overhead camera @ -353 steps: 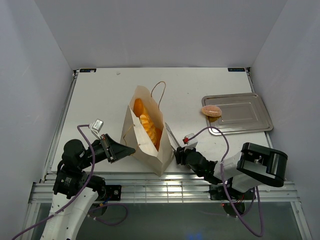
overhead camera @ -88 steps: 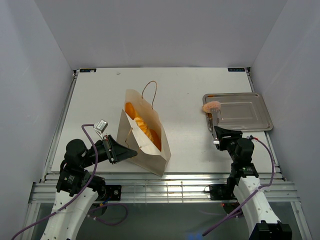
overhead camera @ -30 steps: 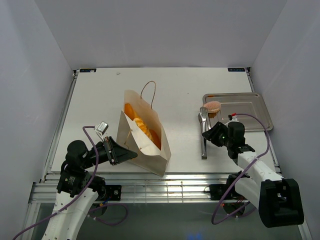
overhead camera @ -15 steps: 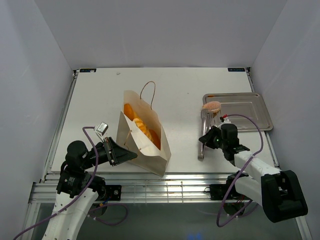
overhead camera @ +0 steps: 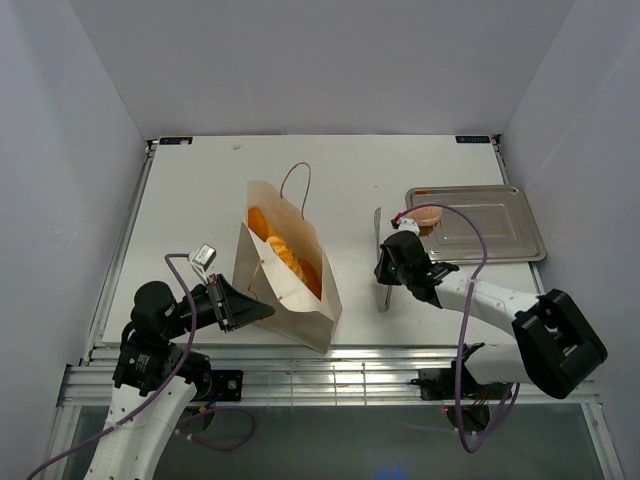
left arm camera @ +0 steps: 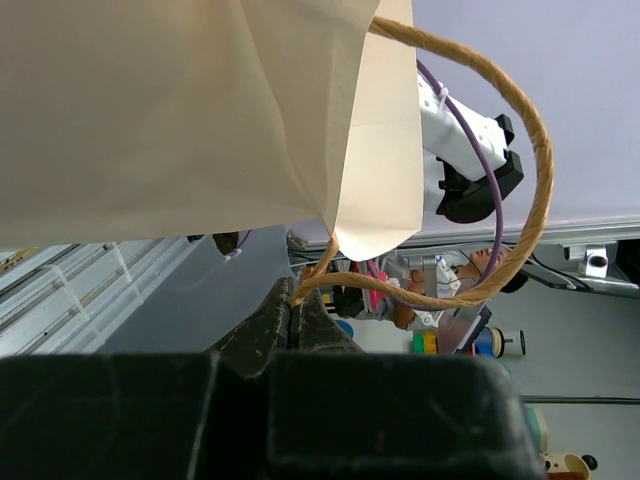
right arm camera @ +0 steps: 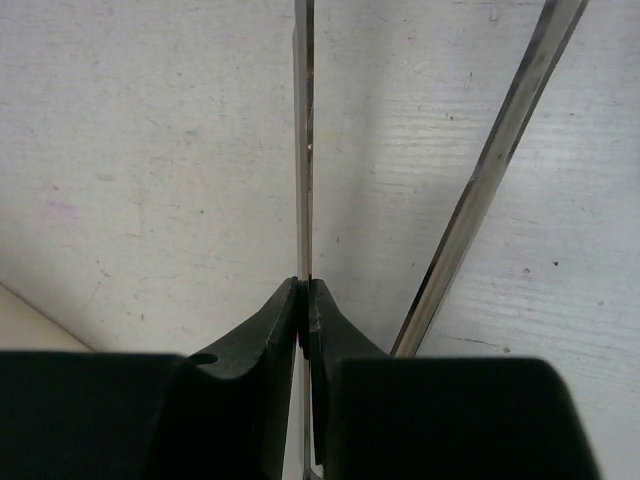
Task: Place the fake bread into the paper bag
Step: Adjust the clamp at the center of the board.
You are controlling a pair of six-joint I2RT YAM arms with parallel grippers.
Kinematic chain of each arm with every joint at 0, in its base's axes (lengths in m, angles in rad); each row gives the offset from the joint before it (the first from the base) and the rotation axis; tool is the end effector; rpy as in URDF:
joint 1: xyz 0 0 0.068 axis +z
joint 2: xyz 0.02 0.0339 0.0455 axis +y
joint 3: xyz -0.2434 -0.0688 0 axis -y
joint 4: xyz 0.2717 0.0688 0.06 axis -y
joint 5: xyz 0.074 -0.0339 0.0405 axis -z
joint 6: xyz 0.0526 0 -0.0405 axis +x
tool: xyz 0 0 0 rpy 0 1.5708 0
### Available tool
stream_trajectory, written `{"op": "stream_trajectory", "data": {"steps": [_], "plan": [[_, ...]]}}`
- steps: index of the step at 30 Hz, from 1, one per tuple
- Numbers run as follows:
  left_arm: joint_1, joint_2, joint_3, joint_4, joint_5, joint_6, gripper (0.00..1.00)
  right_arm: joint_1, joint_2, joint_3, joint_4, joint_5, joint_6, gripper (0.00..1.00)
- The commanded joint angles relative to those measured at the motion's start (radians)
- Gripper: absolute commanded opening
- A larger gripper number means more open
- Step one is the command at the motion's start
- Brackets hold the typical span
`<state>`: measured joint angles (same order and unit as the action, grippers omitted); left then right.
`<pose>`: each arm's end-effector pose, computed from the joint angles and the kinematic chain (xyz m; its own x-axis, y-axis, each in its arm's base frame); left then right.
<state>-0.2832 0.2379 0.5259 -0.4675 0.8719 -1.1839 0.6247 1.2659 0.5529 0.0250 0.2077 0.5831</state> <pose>0.1165 -0.0758 0.2863 -0.9010 -0.3583 -0.2447 0.1820 0.1999 -0.9628 0.2405 0.1600 0.1337 -0.6739 0.1783 -0.7170 -0.0863 0.9448 0.3161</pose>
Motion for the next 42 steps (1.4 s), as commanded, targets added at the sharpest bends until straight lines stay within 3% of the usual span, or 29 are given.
{"op": "stream_trajectory", "data": {"steps": [1, 10, 14, 20, 23, 24, 31, 34, 39, 42], "plan": [[-0.002, -0.012, 0.025, -0.020, -0.001, 0.003, 0.00, 0.056, 0.081, 0.083, -0.075, 0.137, -0.032, 0.13], [-0.002, -0.011, 0.025, -0.022, -0.002, 0.003, 0.00, 0.121, 0.225, 0.211, -0.149, 0.233, -0.068, 0.15], [-0.002, -0.008, 0.031, -0.025, -0.002, 0.006, 0.00, 0.129, 0.224, 0.209, -0.128, 0.249, -0.081, 0.24], [-0.002, -0.009, 0.023, -0.028, -0.004, 0.004, 0.00, 0.136, 0.230, 0.231, -0.140, 0.269, -0.095, 0.45], [-0.002, -0.009, 0.025, -0.028, -0.004, 0.006, 0.00, 0.155, 0.193, 0.225, -0.140, 0.294, -0.092, 0.68], [-0.002, -0.011, 0.025, -0.028, -0.004, 0.006, 0.00, 0.158, 0.179, 0.219, -0.139, 0.295, -0.091, 0.84], [-0.002, 0.001, 0.029, -0.022, -0.001, 0.012, 0.00, 0.202, 0.043, 0.127, -0.096, 0.398, -0.063, 0.95], [-0.002, 0.003, 0.036, -0.023, 0.001, 0.017, 0.00, 0.220, -0.014, 0.042, -0.038, 0.472, -0.057, 0.90], [-0.002, -0.003, 0.025, -0.023, -0.001, 0.015, 0.00, 0.240, -0.031, -0.083, 0.131, 0.541, -0.060, 0.90], [-0.002, -0.002, 0.025, -0.022, 0.002, 0.013, 0.00, 0.322, -0.005, -0.149, 0.257, 0.712, -0.061, 0.90]]}}
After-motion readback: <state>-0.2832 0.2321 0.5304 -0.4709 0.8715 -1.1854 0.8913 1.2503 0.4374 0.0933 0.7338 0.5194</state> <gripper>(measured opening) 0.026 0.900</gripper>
